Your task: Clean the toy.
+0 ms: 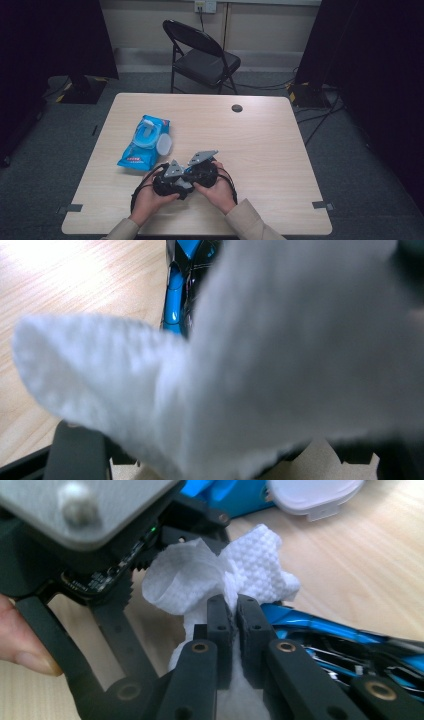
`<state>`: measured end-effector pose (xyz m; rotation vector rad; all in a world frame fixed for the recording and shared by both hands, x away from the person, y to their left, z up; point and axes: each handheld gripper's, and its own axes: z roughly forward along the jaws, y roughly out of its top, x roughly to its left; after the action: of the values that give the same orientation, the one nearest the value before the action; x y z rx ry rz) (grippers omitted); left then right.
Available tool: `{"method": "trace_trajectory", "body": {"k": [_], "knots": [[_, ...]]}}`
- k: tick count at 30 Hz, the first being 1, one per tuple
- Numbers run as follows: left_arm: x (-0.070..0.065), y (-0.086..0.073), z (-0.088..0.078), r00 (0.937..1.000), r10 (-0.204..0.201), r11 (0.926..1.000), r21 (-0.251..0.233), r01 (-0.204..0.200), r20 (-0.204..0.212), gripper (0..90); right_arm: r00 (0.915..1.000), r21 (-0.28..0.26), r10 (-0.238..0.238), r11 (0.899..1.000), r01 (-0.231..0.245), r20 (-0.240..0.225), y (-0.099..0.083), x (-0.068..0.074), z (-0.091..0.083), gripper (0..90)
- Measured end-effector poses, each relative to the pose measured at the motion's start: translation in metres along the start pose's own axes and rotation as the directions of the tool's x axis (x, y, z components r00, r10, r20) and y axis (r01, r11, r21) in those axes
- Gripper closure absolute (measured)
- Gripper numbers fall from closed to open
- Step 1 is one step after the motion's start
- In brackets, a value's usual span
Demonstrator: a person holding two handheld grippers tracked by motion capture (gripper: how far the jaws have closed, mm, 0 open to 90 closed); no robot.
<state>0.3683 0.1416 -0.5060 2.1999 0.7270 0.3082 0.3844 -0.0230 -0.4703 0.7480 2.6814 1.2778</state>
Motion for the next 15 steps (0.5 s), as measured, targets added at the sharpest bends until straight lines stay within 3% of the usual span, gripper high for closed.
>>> {"method": "trace_trajectory", "body": {"k": [5, 15], "knots": [[-0.0005, -0.0002, 0.0004, 1.0, -0.007, 1.0, -0.006, 0.007, -0.001, 25.3, 0.9997, 0.031, -0.023, 0.999, 0.023, -0.001, -0.0051, 0.0037, 0.0088, 86.5], [-0.0006, -0.0002, 0.0004, 1.0, -0.008, 0.9999, -0.007, 0.008, -0.001, 25.3, 0.9996, 0.029, -0.028, 0.999, 0.027, 0.007, -0.0051, 0.0046, 0.009, 86.5]]}}
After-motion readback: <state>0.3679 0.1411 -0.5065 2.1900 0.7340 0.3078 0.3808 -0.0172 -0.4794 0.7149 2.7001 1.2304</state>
